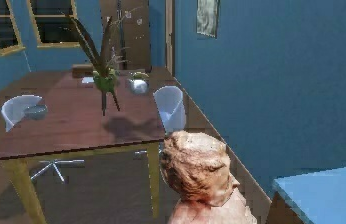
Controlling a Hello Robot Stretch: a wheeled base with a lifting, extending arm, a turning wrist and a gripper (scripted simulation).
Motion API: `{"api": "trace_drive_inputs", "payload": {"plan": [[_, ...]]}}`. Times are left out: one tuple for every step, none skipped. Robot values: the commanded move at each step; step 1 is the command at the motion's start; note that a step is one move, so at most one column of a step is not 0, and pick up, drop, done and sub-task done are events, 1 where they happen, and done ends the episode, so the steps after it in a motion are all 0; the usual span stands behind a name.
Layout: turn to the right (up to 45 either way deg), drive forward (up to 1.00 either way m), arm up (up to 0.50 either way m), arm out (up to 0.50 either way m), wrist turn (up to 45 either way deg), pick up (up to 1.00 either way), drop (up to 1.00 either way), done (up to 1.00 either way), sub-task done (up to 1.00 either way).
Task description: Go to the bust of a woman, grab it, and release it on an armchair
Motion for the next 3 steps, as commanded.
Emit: {"api": "trace_drive_inputs", "payload": {"plan": [[0.0, 0.75, 0.00, 0.00, 0.0, 0.00, 0.00, 0.00, 0.00], [30.0, 0.00, 0.00, 0.00, 0.0, 0.00, 0.00, 0.00, 0.00], [0.0, 0.40, 0.00, 0.00, 0.0, 0.00, 0.00, 0.00, 0.00]]}}
